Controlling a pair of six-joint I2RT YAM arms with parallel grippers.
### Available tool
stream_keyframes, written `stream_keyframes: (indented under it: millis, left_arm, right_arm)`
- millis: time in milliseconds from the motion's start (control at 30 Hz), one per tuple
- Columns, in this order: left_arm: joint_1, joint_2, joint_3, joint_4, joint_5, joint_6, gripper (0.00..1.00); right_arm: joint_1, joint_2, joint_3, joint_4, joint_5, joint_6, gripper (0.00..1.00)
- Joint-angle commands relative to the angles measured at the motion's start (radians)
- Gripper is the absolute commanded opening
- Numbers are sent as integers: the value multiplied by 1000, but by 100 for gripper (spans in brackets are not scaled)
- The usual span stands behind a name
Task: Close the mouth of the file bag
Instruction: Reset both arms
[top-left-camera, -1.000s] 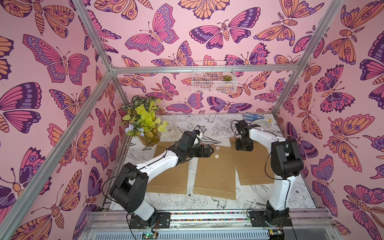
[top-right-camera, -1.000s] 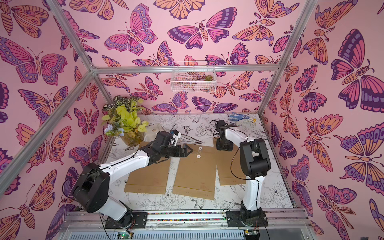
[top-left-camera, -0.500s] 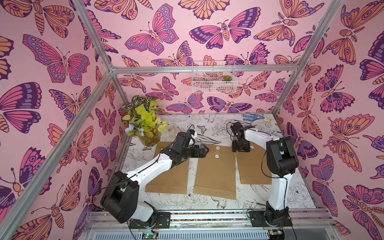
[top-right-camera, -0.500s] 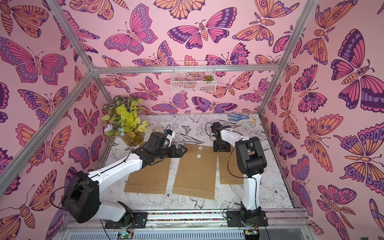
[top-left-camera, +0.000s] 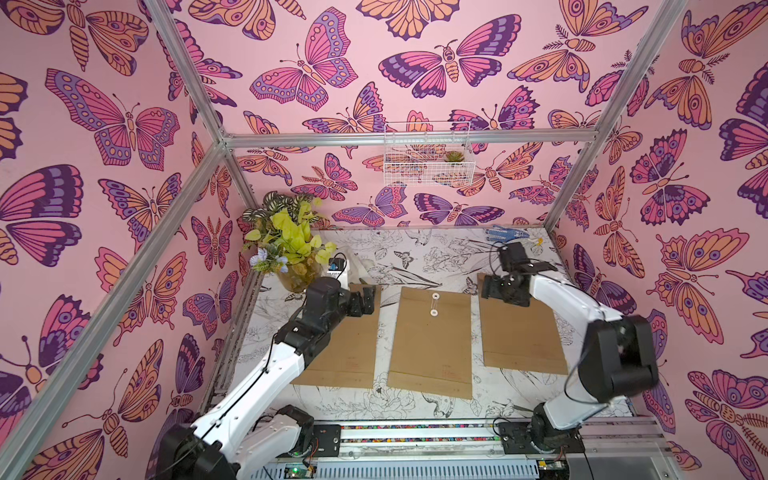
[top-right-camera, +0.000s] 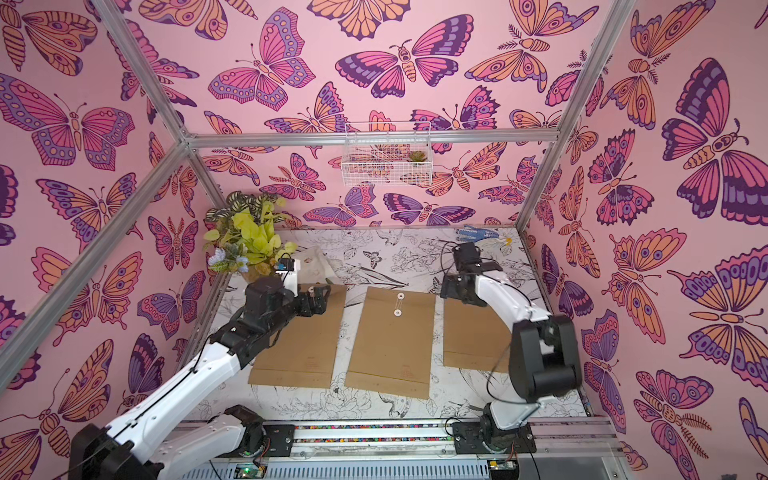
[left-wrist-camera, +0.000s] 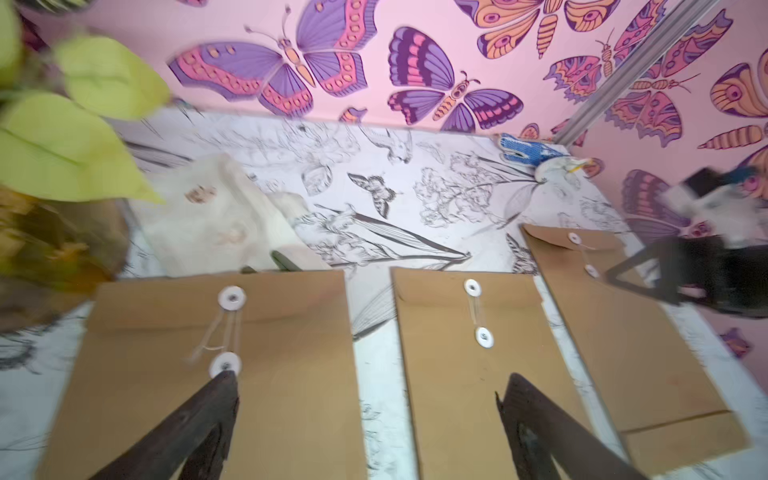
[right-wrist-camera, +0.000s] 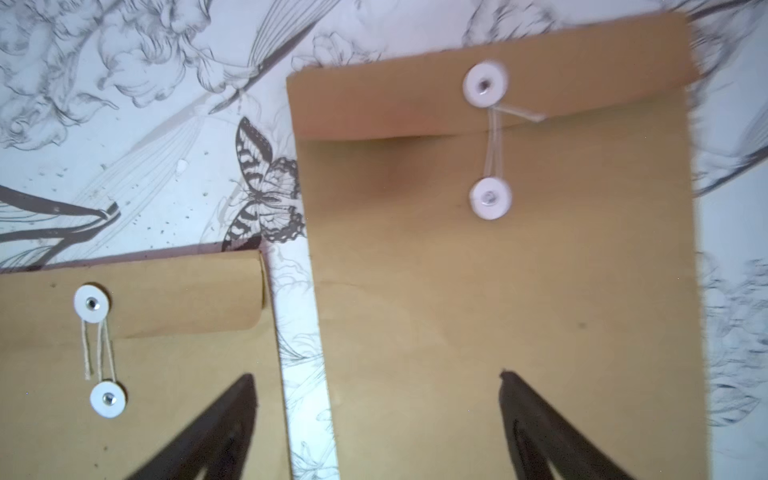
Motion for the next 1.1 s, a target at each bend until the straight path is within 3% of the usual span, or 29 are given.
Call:
stream_keyframes:
  millis: [0,100,233,300,400,500,633,667,700,767,833,867,967,1067]
  left_arm:
    - [18,-21,-108,183,-271,221,100]
    - [90,-9,-193,349,-468,257,100]
    - [263,71,-242,445,-464,214,100]
    - [332,124,-282,539,-387,200,100]
    - [420,243,-335,726,-172,190,100]
    - [450,383,-384,904,-23,215,100]
    - [473,565,-315,967,154,256,100]
    - [474,597,-312,983,155,263,100]
    - [483,547,-271,824,146,236,100]
    - [495,595,-318,1003,153,233,100]
    - [492,540,-313,889,51,190,100]
    - [485,574,-335,1011,37,201,100]
    - [483,536,-335,941,28,190,100]
    - [483,569,-336,1004,51,207,100]
  right_arm:
    - [-5,-120,-212,383,209,-102,99]
    - [-18,-157,-325,559,369,-190,99]
    - [-71,-138,-442,773,389,-191,99]
    - [-80,-110,-511,933,352,-193,99]
    - [-82,-77,-571,1102,283,-256,100]
    - [-85,-72,-627,1219,192,-293,100]
    - [-92,56,-702,1497,93,-337,99]
    - [-94,53,-696,1469,91,-332,99]
    - [-103,30,-680,1398,77,-325,99]
    - [-110,18,-668,1368,67,-319,99]
    - [-109,30,-688,1425,66,-323,99]
    - [-109,25,-688,1416,64,-325,99]
    - [-110,12,-677,1374,63,-322,99]
    - [-110,8,-674,1360,62,-322,99]
